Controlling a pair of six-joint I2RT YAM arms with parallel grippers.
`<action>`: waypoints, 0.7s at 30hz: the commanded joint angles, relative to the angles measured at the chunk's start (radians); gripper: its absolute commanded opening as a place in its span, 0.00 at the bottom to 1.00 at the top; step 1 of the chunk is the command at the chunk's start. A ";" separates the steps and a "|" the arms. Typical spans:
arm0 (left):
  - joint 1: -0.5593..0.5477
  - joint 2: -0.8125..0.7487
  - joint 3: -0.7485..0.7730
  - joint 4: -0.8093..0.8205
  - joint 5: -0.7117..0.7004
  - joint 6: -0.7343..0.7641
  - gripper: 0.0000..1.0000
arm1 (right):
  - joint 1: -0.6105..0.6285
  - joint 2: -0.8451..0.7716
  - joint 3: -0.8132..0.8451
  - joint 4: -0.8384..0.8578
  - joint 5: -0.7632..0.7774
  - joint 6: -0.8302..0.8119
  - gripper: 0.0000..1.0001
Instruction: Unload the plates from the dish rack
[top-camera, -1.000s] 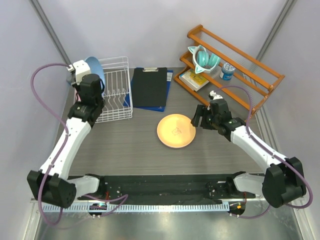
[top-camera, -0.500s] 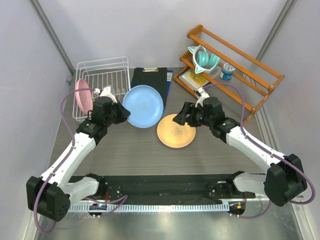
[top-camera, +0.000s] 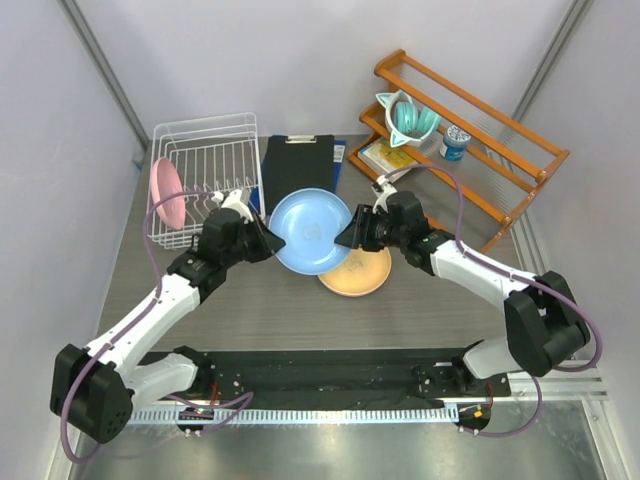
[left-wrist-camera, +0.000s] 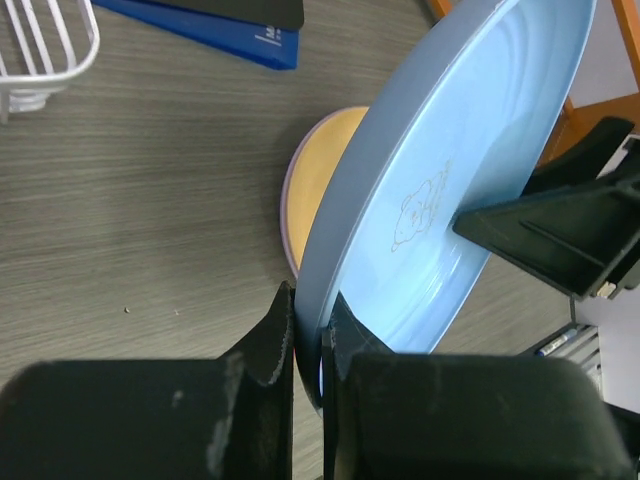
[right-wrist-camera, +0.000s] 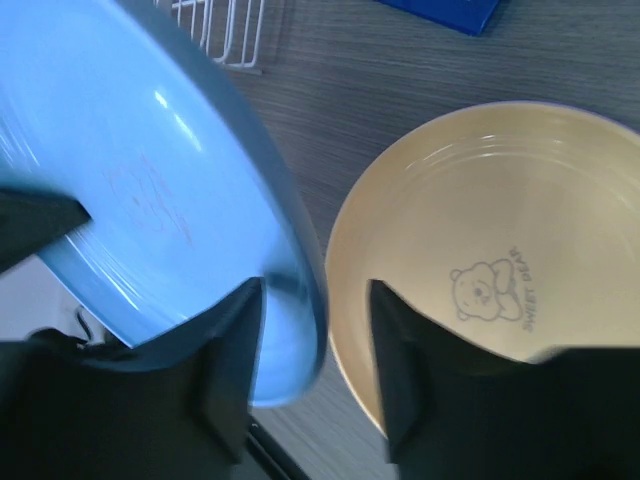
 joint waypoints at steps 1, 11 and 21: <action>-0.019 -0.031 -0.016 0.090 0.025 -0.030 0.00 | 0.006 0.036 0.058 0.049 -0.008 0.010 0.36; -0.019 -0.096 0.006 0.001 -0.146 0.048 0.75 | 0.006 -0.098 0.033 -0.134 0.188 -0.027 0.01; -0.019 -0.154 0.072 -0.092 -0.557 0.199 0.86 | -0.064 -0.270 -0.040 -0.317 0.345 -0.056 0.01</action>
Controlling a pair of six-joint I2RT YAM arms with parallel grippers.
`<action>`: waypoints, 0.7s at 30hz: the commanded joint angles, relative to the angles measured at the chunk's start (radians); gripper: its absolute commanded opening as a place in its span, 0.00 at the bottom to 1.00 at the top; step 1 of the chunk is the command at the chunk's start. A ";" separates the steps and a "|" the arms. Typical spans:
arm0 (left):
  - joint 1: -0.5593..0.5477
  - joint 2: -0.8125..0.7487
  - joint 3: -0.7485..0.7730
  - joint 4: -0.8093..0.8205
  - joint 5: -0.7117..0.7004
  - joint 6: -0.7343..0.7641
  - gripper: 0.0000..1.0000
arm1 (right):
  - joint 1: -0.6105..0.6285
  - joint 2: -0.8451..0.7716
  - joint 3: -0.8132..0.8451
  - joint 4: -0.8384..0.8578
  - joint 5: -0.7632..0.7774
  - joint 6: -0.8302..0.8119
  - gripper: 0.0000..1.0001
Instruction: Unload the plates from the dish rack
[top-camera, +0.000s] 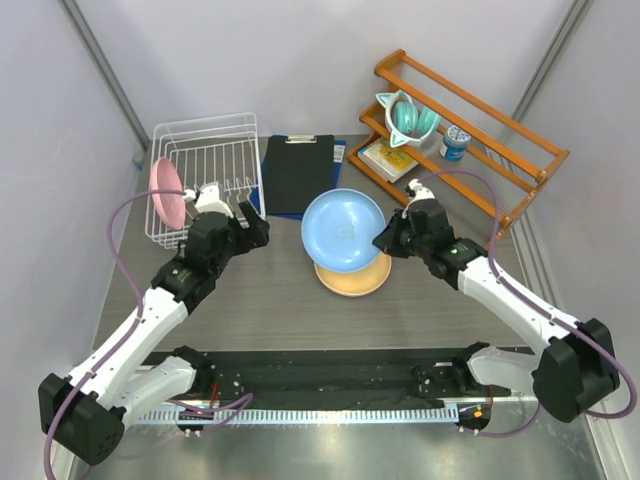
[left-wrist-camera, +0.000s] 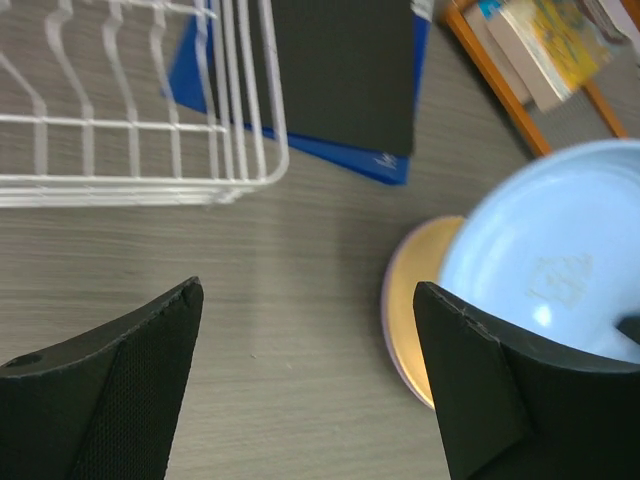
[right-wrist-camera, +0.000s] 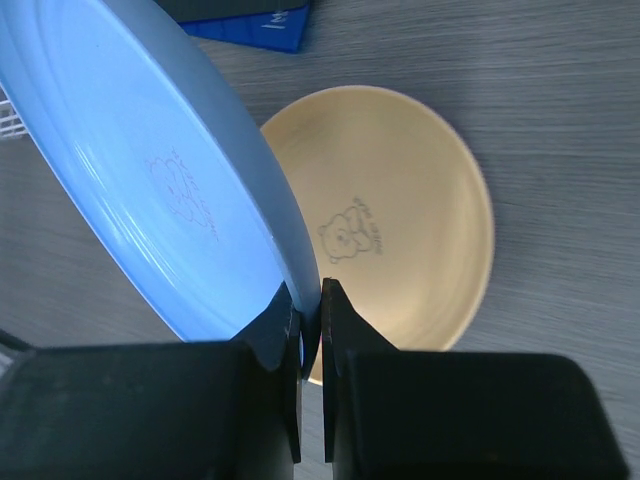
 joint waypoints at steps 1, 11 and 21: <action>-0.002 -0.021 0.084 -0.052 -0.260 0.105 0.87 | -0.048 -0.063 -0.030 -0.059 0.057 -0.024 0.01; -0.002 -0.042 0.135 -0.108 -0.567 0.197 0.99 | -0.108 -0.005 -0.050 -0.077 -0.017 -0.035 0.01; -0.002 -0.022 0.127 -0.094 -0.569 0.195 1.00 | -0.110 0.089 -0.046 -0.068 -0.143 -0.053 0.10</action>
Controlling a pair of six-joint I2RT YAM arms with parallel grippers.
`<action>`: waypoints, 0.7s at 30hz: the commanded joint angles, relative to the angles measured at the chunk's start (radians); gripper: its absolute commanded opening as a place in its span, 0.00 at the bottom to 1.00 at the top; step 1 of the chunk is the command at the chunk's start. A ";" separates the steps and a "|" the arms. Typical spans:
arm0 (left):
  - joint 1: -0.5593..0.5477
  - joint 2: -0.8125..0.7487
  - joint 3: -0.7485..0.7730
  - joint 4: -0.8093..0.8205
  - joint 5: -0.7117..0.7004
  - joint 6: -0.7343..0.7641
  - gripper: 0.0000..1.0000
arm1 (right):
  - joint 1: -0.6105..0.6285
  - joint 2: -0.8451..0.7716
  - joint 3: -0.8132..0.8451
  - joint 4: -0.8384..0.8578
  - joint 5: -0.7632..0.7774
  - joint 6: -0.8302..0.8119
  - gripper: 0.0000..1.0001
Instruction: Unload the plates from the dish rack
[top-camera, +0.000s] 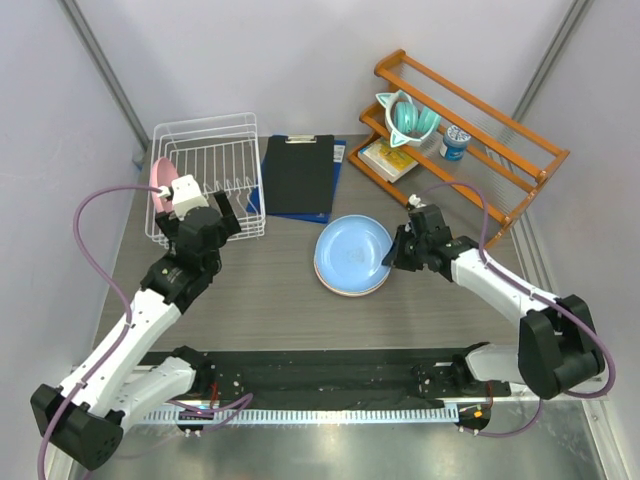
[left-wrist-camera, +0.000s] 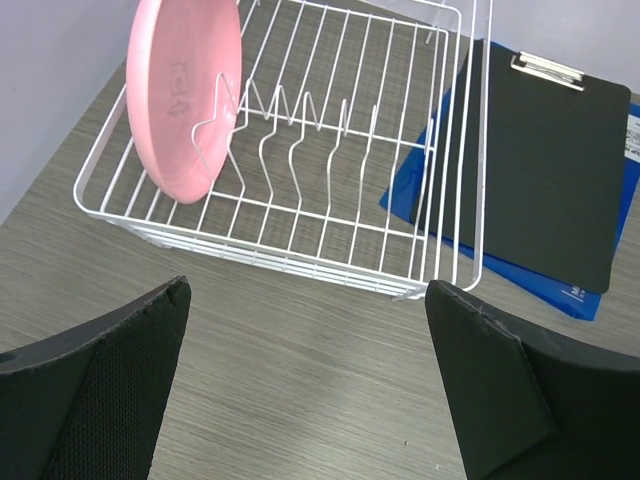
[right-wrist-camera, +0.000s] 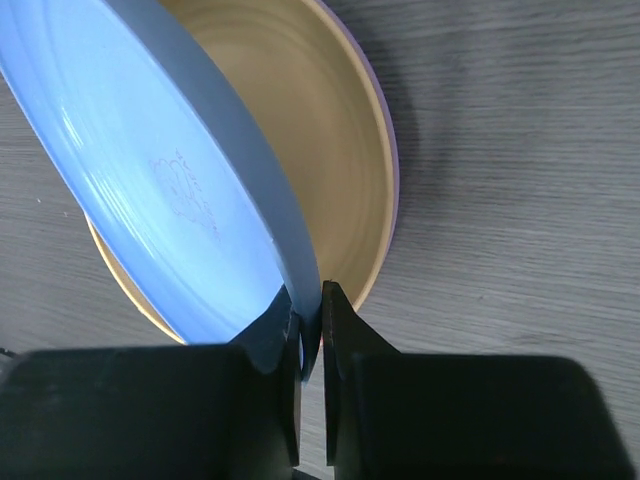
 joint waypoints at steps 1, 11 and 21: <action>-0.002 0.013 0.030 0.009 -0.048 0.010 0.99 | -0.006 -0.009 0.015 0.038 -0.076 -0.011 0.16; -0.002 0.047 0.043 0.023 -0.102 0.023 1.00 | -0.004 -0.110 0.053 -0.081 0.046 -0.059 0.79; 0.216 0.179 0.086 0.069 -0.125 0.048 0.99 | -0.004 -0.148 0.072 -0.132 0.163 -0.089 0.83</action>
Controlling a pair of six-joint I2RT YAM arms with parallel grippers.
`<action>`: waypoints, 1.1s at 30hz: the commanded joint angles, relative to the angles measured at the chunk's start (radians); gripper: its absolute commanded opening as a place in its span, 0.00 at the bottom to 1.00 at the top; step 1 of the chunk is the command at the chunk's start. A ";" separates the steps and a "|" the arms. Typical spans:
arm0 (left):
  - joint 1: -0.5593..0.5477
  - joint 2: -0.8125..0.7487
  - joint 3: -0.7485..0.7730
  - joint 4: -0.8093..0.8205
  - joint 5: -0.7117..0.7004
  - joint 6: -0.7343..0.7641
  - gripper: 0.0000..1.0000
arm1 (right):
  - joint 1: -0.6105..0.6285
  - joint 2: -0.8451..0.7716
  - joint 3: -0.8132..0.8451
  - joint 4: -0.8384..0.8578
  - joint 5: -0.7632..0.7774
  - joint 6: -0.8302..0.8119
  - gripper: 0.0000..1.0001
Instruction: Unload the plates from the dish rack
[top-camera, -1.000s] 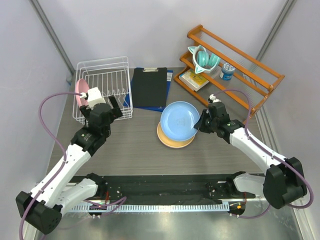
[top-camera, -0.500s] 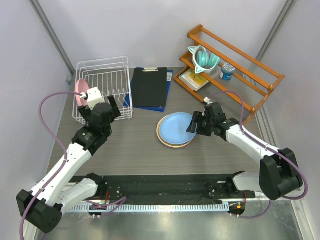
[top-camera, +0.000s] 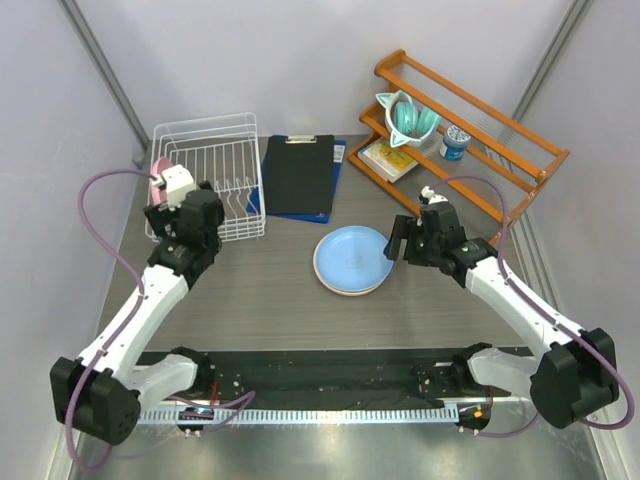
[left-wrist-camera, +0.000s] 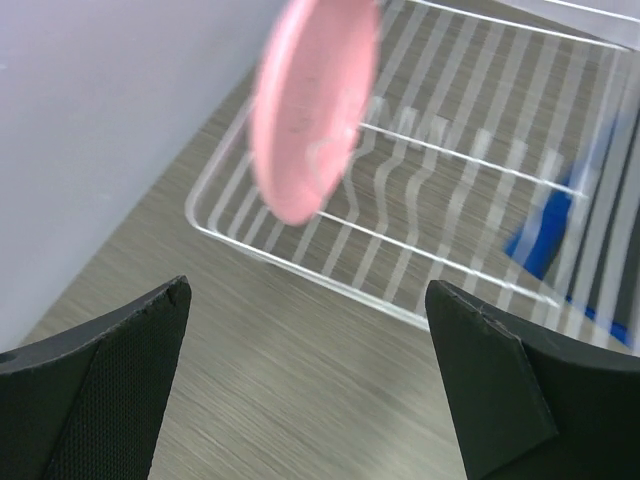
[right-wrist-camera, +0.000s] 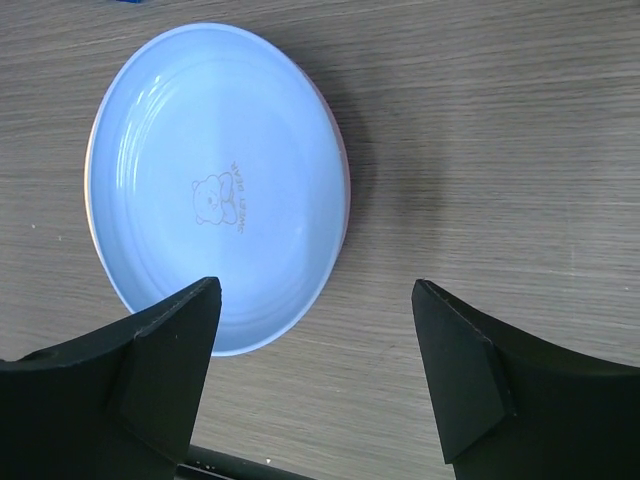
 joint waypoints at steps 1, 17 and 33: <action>0.154 0.054 0.053 0.065 0.027 -0.012 1.00 | -0.001 0.002 0.024 -0.016 0.050 -0.030 0.83; 0.319 0.472 0.230 0.215 -0.046 0.093 0.88 | -0.003 0.235 0.042 0.122 -0.043 -0.045 0.82; 0.385 0.515 0.239 0.227 -0.034 0.083 0.14 | -0.004 0.315 0.049 0.148 -0.068 -0.062 0.80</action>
